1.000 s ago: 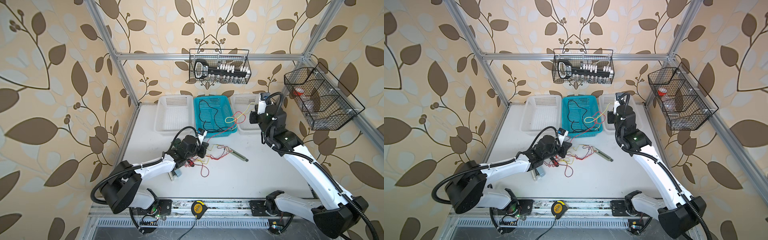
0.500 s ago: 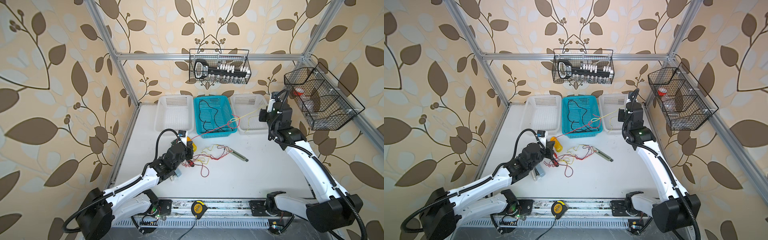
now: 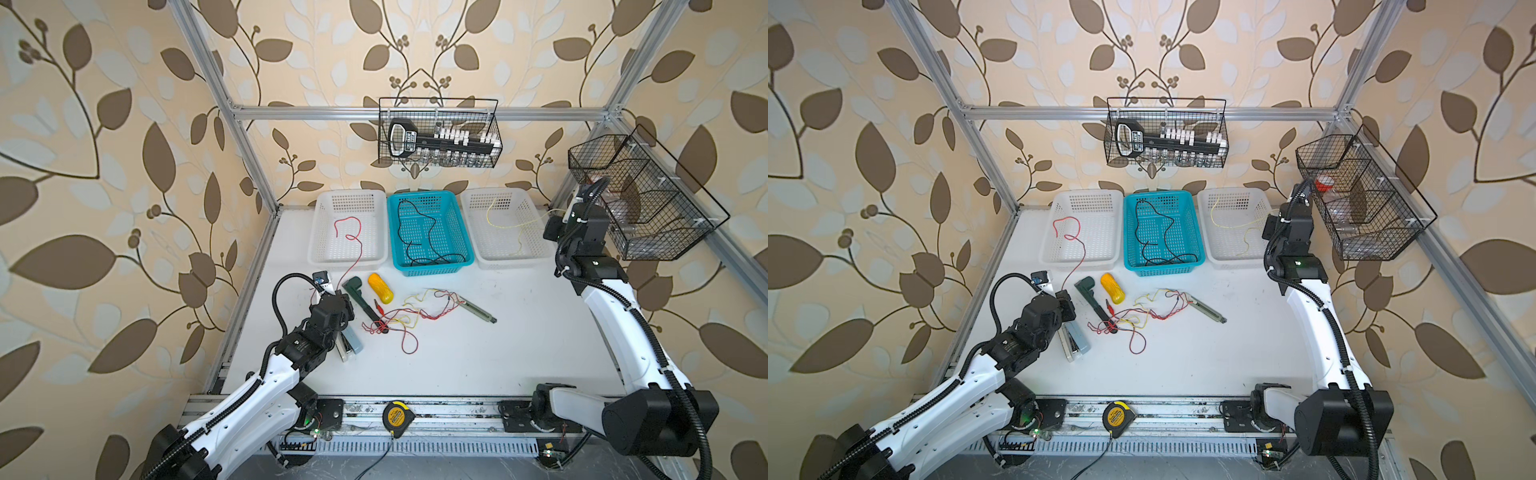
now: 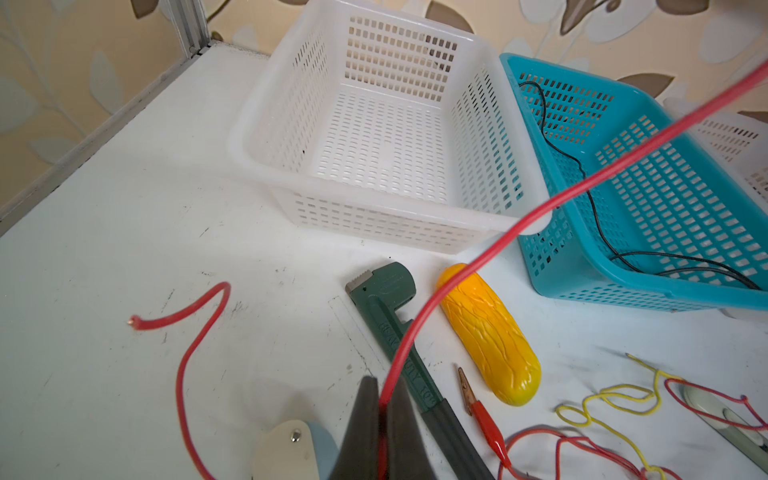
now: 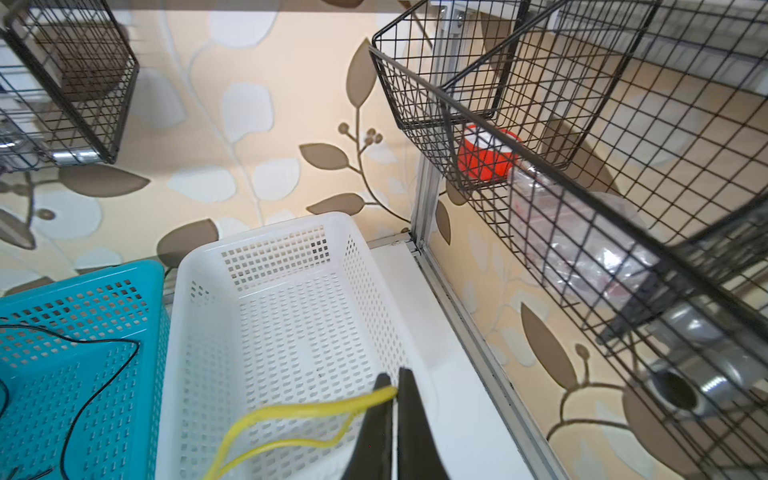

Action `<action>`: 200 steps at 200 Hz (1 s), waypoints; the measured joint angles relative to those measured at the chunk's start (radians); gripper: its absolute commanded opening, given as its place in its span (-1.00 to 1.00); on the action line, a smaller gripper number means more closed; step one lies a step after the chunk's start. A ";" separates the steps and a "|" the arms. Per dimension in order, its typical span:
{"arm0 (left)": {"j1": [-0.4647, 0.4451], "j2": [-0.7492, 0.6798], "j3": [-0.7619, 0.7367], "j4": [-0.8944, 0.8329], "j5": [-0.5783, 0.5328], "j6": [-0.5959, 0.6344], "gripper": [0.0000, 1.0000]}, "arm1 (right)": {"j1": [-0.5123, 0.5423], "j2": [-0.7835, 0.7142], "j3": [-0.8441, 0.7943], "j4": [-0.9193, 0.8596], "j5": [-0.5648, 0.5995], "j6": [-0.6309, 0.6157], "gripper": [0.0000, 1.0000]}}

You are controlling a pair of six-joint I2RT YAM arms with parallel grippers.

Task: Untangle the cables

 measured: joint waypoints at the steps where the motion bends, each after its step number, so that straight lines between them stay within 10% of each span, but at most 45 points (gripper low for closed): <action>1: 0.000 0.001 0.000 0.002 0.002 0.000 -1.00 | 0.000 0.000 0.000 0.002 -0.003 0.001 -1.00; 125: 0.000 0.109 0.195 0.062 0.290 0.116 -1.00 | 0.000 0.530 0.172 0.120 0.040 0.023 -0.97; 200: 0.000 0.321 0.484 -0.051 0.265 0.171 -1.00 | -0.006 0.692 0.245 0.066 0.032 0.029 -0.49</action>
